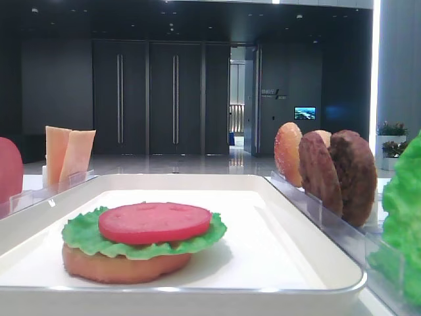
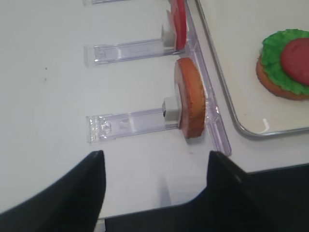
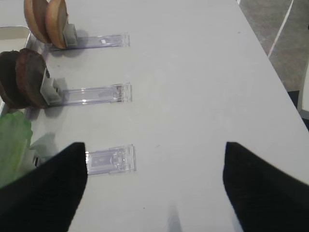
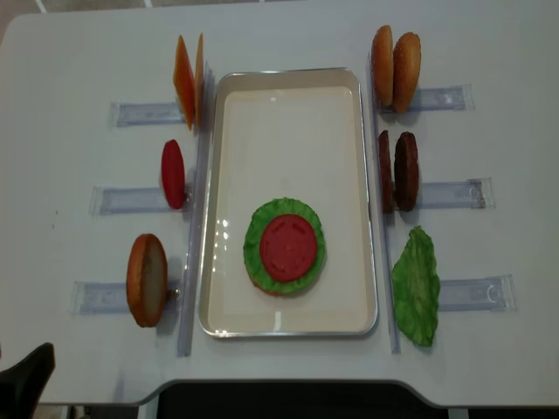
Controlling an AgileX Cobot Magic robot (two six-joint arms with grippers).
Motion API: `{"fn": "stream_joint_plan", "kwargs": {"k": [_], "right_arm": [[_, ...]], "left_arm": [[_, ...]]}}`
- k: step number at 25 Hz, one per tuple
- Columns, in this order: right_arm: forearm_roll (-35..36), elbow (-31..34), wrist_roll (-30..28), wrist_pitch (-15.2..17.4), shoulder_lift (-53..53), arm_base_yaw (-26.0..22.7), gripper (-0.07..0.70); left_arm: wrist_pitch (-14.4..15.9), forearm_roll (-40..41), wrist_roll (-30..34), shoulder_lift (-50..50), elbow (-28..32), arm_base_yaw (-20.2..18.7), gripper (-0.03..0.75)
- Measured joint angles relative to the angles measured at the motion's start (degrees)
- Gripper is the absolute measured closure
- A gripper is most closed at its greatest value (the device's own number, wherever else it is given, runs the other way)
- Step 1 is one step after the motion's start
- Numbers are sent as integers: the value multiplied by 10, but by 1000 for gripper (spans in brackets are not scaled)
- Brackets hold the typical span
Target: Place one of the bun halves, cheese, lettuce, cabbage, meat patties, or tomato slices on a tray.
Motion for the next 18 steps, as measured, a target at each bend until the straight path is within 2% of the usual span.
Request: {"fn": "stream_joint_plan", "kwargs": {"k": [6,18], "right_arm": [[0,0,0,0,0,0,82],[0,0,0,0,0,0,82]], "left_arm": [[-32,0,3,-52,19,-15,213],[-38,28,-34,-78,20,-15,213]]}}
